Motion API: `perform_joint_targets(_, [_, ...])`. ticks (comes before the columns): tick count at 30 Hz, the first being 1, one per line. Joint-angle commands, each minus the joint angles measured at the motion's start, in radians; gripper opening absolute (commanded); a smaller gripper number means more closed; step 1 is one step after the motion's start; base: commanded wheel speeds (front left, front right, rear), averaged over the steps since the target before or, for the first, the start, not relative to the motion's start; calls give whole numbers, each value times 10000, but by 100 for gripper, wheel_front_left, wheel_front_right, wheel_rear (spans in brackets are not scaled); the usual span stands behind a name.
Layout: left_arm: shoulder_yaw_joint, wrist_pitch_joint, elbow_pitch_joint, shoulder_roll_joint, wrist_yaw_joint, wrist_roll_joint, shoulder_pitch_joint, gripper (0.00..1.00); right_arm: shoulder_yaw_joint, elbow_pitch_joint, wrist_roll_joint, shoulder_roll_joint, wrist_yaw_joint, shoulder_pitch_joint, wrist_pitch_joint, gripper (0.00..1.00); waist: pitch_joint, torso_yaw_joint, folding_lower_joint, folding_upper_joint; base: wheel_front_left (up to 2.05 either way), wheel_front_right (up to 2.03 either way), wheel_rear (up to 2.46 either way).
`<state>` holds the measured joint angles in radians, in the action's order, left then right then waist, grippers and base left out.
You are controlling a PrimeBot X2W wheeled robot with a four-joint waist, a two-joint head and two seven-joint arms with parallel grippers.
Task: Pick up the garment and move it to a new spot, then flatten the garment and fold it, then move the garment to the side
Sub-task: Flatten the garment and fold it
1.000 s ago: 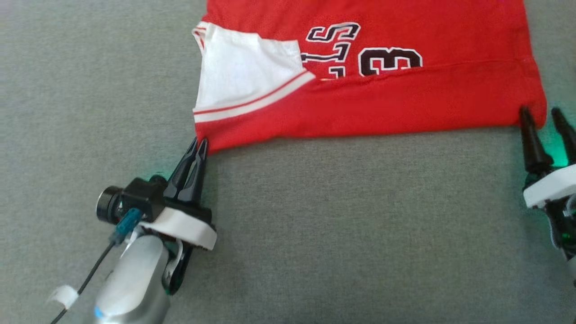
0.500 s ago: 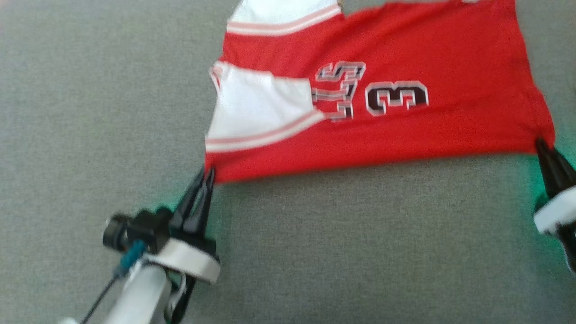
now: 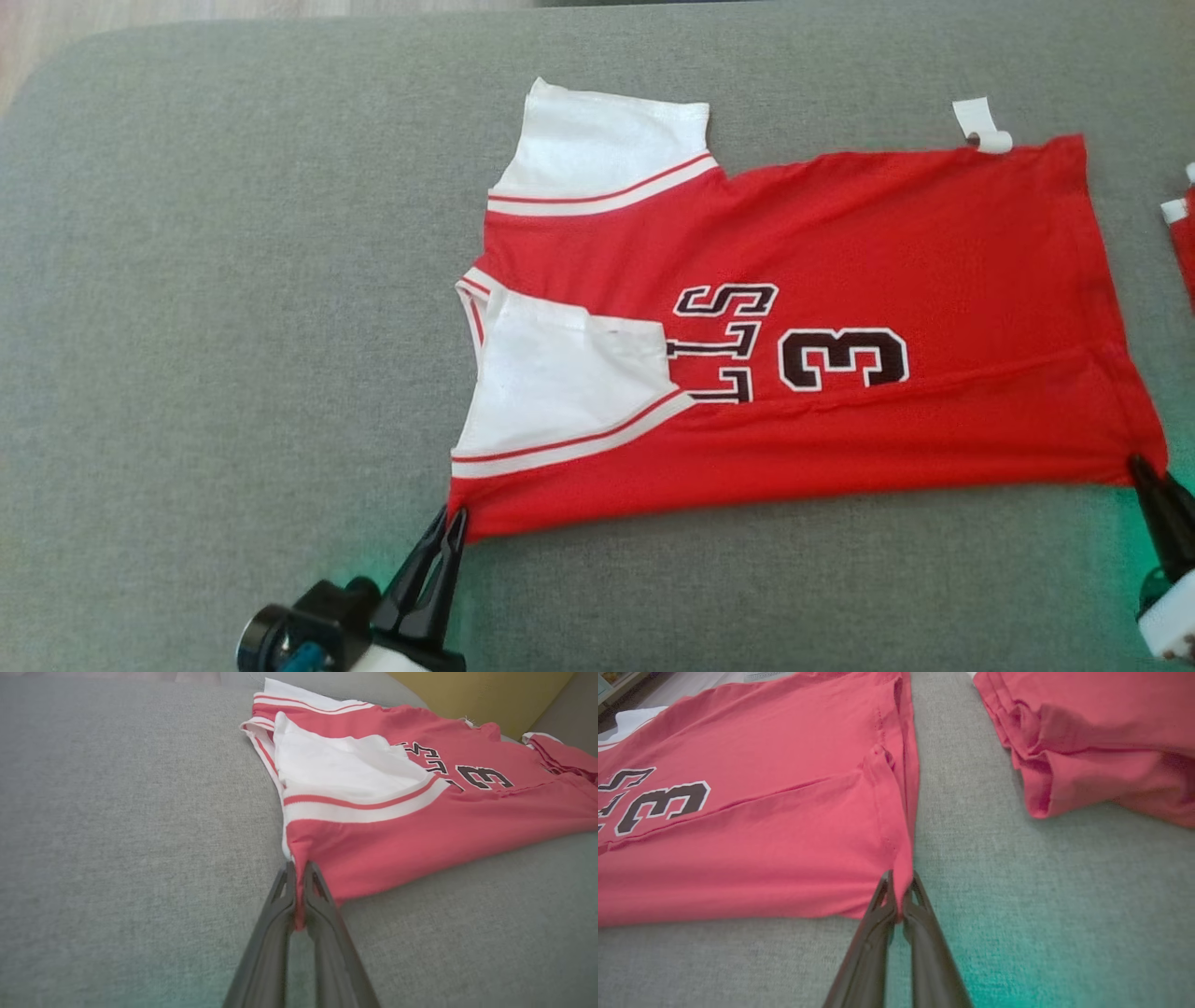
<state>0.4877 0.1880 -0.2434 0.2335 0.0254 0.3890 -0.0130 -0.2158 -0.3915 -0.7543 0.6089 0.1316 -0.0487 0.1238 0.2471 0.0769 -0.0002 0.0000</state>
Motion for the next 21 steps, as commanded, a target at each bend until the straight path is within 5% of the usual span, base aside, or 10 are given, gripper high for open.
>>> perform_joint_targets(1, [-351,1,360,297,-135,78,37,0,182,267,125,383,-9,-287,-40,0,42,-40,2,0,0,0,0])
perform_joint_targets(21, [-344,-755,1813,871,-414,170,-318,0,1452,2154,441,-14,-9,-1691,-1118,0,335,-93,2,0,0,0,0])
